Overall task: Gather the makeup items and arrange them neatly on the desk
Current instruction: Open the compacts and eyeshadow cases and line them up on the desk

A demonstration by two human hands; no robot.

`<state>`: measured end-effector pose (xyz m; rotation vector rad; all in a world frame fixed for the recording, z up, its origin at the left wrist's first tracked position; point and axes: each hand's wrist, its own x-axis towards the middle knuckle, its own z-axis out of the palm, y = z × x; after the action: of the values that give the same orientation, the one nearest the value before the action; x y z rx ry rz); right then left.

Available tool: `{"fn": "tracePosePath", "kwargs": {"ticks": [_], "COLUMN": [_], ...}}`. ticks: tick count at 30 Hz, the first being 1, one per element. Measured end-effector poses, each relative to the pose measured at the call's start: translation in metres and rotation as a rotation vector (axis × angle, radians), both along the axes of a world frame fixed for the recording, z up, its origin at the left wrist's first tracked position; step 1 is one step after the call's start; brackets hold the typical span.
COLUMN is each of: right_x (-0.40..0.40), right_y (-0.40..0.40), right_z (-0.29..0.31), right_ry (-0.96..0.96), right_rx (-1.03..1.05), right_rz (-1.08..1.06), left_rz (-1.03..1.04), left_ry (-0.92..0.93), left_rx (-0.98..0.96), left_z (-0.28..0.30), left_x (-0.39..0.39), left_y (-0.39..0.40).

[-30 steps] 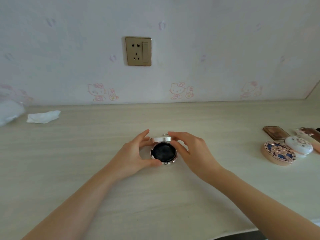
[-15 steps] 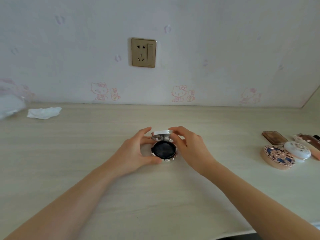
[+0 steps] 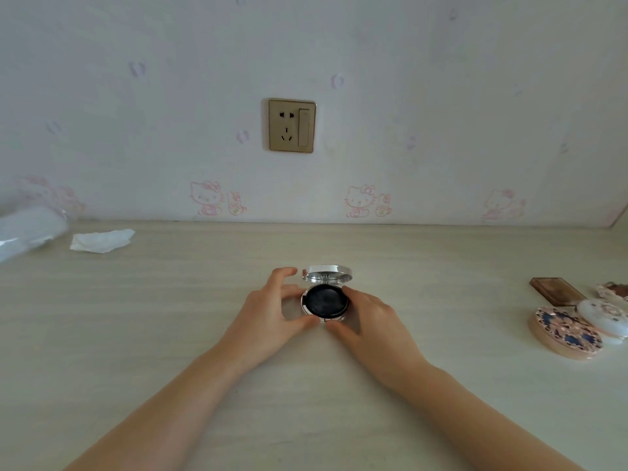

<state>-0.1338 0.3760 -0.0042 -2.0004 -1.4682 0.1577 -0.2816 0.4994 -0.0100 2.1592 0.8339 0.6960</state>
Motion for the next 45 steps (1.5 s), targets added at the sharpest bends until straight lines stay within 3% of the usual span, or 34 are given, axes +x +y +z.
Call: {"fn": "tracePosePath", "kwargs": {"ticks": [8,24,35,39,45], "right_x": [0.016,0.025,0.026,0.033,0.061], "right_y": [0.055,0.143,0.138,0.116,0.052], "right_z": [0.002,0.000,0.004,0.009,0.018], "right_ry": [-0.092,-0.087,-0.122,-0.138,-0.204], "right_rx": [-0.029,-0.034,-0.060,-0.097,-0.143], "right_rz": [0.087,0.133,0.167,0.174,0.100], "left_rz": [0.091,0.150,0.170,0.225,0.180], "left_ry": [0.087,0.133,0.136,0.187,0.122], "left_rx": [0.262,0.301,0.363,0.399,0.445], "left_z": [0.006,0.007,0.005,0.009,0.025], "left_x": [0.011,0.023,0.024,0.023,0.042], "left_y": [0.016,0.084,0.083,0.067,0.012]}}
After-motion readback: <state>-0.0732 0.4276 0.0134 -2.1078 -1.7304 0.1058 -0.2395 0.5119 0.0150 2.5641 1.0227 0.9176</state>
